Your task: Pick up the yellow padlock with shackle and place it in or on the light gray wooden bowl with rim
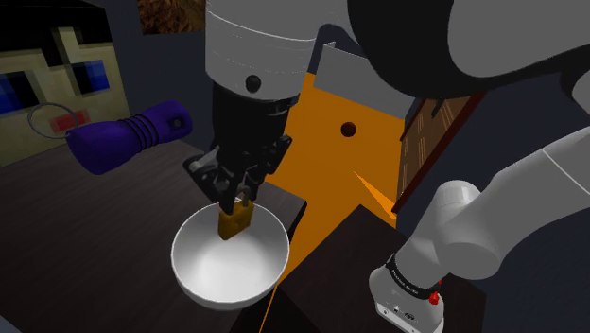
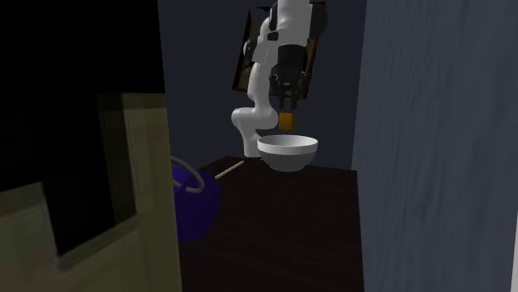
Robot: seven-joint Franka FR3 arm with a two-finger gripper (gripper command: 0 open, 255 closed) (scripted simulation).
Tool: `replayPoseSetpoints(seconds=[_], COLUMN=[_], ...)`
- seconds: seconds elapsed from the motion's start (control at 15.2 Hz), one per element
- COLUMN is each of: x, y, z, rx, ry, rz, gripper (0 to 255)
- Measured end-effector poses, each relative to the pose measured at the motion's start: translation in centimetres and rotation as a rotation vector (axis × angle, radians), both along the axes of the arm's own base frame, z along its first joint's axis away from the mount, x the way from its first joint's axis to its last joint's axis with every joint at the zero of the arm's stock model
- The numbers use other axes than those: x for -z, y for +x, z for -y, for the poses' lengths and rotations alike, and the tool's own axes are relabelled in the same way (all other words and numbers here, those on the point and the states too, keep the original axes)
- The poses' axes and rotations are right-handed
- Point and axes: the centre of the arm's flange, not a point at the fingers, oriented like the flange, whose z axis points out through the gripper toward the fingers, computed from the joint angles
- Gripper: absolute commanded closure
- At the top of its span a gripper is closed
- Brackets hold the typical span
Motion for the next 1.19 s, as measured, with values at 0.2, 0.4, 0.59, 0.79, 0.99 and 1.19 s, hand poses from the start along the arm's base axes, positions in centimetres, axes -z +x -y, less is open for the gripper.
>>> replayPoseSetpoints(seconds=[0.2,0.4,0.59,0.79,0.99,1.19], x=[1.6,2.9,3.2,3.2,3.2,3.2], y=[0.0,0.0,0.0,0.0,0.0,0.0], z=[0.0,0.0,0.0,0.0,0.0,0.0], rx=[0.000,0.000,0.000,0.000,0.000,0.000], ry=[0.000,0.000,0.000,0.000,0.000,0.000], rz=[0.000,0.000,0.000,0.000,0.000,0.000], gripper=[255,255,255,0,0,0])
